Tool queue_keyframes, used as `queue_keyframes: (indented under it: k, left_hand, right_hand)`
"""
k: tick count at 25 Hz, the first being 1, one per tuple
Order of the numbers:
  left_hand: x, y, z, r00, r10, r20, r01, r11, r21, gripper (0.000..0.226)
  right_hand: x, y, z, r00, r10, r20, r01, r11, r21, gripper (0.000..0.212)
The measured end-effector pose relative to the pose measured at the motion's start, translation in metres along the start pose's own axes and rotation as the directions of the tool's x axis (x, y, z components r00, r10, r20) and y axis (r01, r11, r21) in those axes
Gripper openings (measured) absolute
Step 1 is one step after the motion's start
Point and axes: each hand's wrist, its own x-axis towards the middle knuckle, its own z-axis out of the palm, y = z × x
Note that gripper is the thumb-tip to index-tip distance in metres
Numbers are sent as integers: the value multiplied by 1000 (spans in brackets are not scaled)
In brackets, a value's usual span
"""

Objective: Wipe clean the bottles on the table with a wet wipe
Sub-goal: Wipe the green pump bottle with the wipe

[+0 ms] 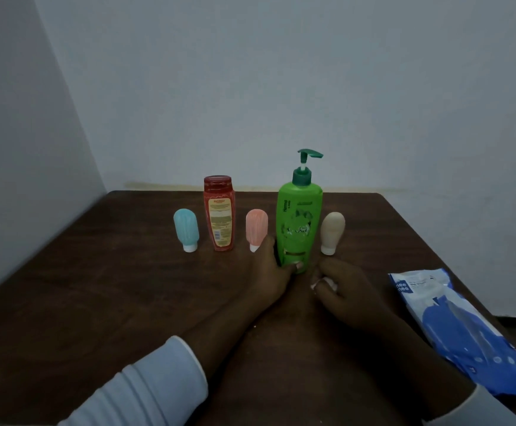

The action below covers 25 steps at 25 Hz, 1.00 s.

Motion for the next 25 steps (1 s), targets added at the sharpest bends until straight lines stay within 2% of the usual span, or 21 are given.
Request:
queue_keyframes:
  k: [5,15,25]
  left_hand:
    - [22,0,22,999,-23,-30,24,1000,20,51]
    - [39,-5,37,995,-8,-100,17,997,82,50]
    - [42,-4,36,997,-40,-64,43,998,52,46]
  right_hand:
    - [4,7,7,995,87,-56,-83,994,68,10]
    - [6,11,11,996,84,-25,-80,990,113,12]
    - [5,10,10,993,119,-6,-118,986,117,11]
